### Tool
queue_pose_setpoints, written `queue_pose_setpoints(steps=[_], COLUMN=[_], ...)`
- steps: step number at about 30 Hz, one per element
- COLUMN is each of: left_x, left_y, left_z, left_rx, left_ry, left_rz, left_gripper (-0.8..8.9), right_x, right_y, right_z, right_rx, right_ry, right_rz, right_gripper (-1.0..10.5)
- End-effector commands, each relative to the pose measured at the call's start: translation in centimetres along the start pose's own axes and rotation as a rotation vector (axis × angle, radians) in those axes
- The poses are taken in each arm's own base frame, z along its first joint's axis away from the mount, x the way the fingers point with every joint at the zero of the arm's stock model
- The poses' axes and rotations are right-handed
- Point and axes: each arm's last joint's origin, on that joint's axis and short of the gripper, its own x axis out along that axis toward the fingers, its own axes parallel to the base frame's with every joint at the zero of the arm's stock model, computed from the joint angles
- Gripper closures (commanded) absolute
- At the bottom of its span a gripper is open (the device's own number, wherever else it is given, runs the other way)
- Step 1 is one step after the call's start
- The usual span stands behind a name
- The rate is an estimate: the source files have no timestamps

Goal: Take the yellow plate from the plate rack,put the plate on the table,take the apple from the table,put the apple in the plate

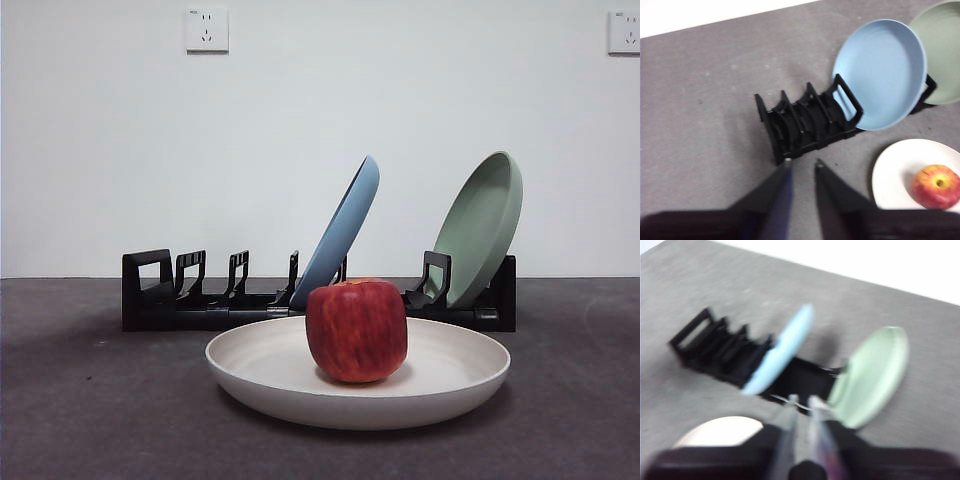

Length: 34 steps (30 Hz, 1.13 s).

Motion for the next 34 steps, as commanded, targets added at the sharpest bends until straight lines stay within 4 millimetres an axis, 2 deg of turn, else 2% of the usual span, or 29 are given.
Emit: queue_pose_setpoints(steps=[1, 5, 7, 13, 26, 29, 34], left_x=[0.1, 0.2, 0.6, 2.0, 2.0, 1.5, 1.0], left_y=[-0.1, -0.2, -0.2, -0.4, -0.8, -1.0, -1.2], left_z=[0.0, 0.4, 0.0, -3.7, -12.6, -13.8, -14.2], left_rx=[0.032, 0.045, 0.047, 0.035, 0.012, 0.001, -0.011], left_ry=[-0.009, -0.06, -0.081, -0.116, -0.205, -0.231, -0.244], left_rz=[-0.018, -0.048, -0.073, -0.076, -0.076, -0.093, -0.11], left_gripper=[8.22, 8.22, 8.22, 8.22, 8.22, 8.22, 8.22], right_x=[-0.8, -2.5, -3.2, -3.3, -1.3, -1.4, -1.1], right_y=[-1.2, -2.2, -2.0, -1.8, -1.1, -1.0, -1.2], right_z=[-0.4, -0.7, -0.9, -4.2, -14.1, -15.1, -15.6], right_rx=[0.017, 0.042, 0.042, 0.08, 0.15, 0.158, 0.171], right_ry=[0.014, -0.011, -0.051, -0.115, -0.19, -0.164, -0.11], right_rz=[-0.05, -0.077, -0.012, -0.01, -0.015, -0.016, -0.093], right_gripper=[9.6, 9.5, 9.6, 9.6, 9.6, 9.6, 9.5])
